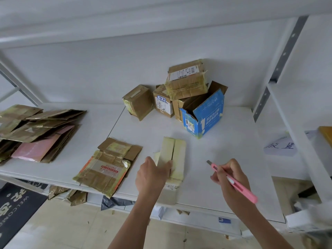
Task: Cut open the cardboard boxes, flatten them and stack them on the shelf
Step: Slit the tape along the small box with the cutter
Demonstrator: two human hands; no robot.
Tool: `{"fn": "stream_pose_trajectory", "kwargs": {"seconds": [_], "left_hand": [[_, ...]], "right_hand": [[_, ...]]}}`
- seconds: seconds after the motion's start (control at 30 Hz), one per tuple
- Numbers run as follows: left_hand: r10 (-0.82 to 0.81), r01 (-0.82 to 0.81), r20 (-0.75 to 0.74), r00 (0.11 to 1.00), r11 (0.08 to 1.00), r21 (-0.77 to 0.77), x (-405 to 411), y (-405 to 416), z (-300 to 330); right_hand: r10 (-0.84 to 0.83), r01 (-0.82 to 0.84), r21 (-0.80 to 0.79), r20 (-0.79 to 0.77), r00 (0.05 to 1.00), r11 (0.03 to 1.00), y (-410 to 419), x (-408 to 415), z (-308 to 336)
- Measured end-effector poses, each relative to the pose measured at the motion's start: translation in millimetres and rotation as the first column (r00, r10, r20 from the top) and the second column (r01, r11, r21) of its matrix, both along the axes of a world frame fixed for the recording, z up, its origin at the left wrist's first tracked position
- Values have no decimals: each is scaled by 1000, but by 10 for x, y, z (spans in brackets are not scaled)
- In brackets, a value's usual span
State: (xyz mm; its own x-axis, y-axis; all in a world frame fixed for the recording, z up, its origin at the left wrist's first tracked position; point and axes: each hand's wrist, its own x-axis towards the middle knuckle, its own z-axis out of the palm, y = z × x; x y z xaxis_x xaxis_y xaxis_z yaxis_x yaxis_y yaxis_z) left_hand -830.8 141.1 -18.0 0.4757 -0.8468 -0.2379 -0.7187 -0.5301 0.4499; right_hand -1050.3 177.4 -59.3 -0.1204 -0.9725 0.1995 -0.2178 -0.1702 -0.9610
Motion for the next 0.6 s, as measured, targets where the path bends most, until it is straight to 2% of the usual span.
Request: {"fn": "stream_pose_trajectory", "kwargs": {"seconds": [0.03, 0.1, 0.17, 0.2, 0.23, 0.3, 0.33, 0.47, 0.53, 0.6], "left_hand": [[22, -22, -19, 1000, 1000, 21, -13, 11, 24], [104, -106, -259, 960, 994, 7, -49, 24, 27], [168, -205, -539, 825, 979, -9, -87, 46, 2], [169, -228, -592, 788, 973, -26, -98, 61, -26], [144, -215, -581, 801, 975, -55, -104, 76, -46], [36, -90, -362, 931, 987, -134, -38, 72, -91], [-23, -18, -250, 968, 987, -159, 24, 41, -100], [-260, 255, -27, 965, 959, -121, 182, -107, -94], [-275, 271, -12, 961, 954, -129, 223, -146, -86], [-228, 213, -108, 968, 968, -133, 245, -137, -53]], "right_hand": [[-6, 6, 2, 44, 999, 1000, 12, 72, 3], [8, -15, 42, 172, 985, 999, 38, 249, 28], [13, -33, 73, 259, 966, 997, 45, 416, 48], [8, -33, 82, 282, 959, 996, 39, 488, 56], [5, -32, 87, 302, 953, 996, 30, 546, 62], [-11, -22, 91, 344, 939, 996, 1, 624, 68], [-24, -10, 91, 362, 932, 996, -15, 641, 63], [-14, -14, 73, 368, 930, 997, -94, 644, 24], [-22, -1, 67, 337, 941, 998, -204, 626, 32], [-70, 43, 87, 331, 941, 995, -362, 559, 53]]}}
